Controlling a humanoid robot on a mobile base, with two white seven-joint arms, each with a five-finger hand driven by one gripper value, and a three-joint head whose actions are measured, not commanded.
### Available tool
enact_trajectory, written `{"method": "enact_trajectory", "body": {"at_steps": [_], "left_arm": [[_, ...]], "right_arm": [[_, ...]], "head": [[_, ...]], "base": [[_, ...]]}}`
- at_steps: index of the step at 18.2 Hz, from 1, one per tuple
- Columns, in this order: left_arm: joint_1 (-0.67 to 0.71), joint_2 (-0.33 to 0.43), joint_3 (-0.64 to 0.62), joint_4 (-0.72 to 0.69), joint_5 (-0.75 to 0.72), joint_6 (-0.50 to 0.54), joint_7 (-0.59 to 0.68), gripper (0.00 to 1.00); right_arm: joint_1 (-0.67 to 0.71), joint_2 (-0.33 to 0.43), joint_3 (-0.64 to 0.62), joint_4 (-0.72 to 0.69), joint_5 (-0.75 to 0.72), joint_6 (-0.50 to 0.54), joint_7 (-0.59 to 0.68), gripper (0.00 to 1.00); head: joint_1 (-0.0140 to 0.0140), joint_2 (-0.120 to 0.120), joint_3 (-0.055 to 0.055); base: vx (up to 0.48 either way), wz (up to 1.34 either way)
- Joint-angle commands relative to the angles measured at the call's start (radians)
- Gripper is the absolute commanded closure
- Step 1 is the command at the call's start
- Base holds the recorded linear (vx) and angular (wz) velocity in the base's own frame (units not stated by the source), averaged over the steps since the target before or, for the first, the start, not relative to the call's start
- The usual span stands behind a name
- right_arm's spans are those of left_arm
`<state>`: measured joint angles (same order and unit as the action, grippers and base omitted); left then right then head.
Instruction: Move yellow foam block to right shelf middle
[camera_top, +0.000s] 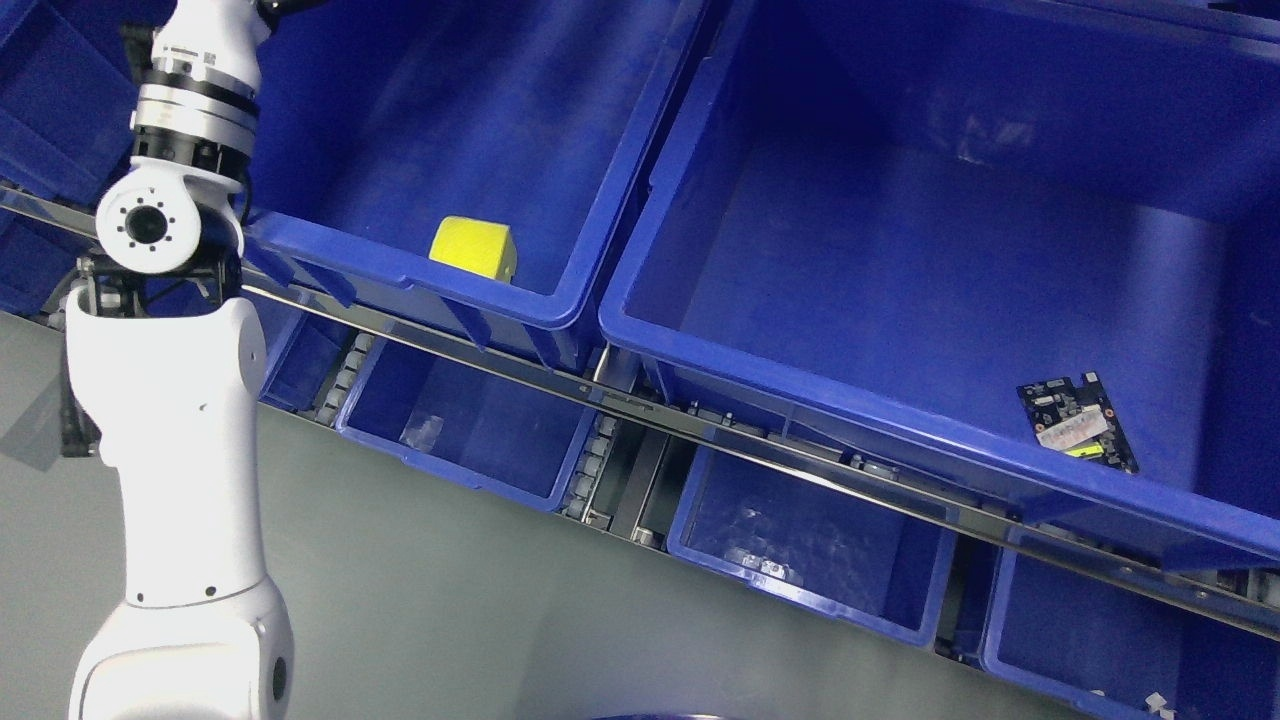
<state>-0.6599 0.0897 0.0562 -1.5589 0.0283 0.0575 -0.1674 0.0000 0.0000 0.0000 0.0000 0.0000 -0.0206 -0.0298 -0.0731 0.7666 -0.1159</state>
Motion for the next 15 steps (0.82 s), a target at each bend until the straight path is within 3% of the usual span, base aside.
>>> {"method": "enact_trajectory", "body": {"at_steps": [1, 3, 15], "left_arm": [[0.074, -0.072, 0.077, -0.141, 0.097, 0.126, 0.055, 0.0], [0.074, -0.072, 0.073, -0.155, 0.101, 0.17, 0.046, 0.01], [0.074, -0.072, 0.065, -0.155, 0.111, 0.166, 0.036, 0.0]], "right_arm": [[0.025, -0.017, -0.012, -0.017, 0.003, 0.001, 0.001, 0.0], [0.023, -0.017, -0.012, -0.017, 0.003, 0.001, 0.001, 0.0], [0.025, -0.017, -0.012, -0.017, 0.003, 0.001, 0.001, 0.0]], "head": [[0.0, 0.0, 0.0], [0.0, 0.0, 0.0], [0.0, 0.0, 0.0]], "base": [[0.0, 0.0], [0.0, 0.0], [0.0, 0.0]]}}
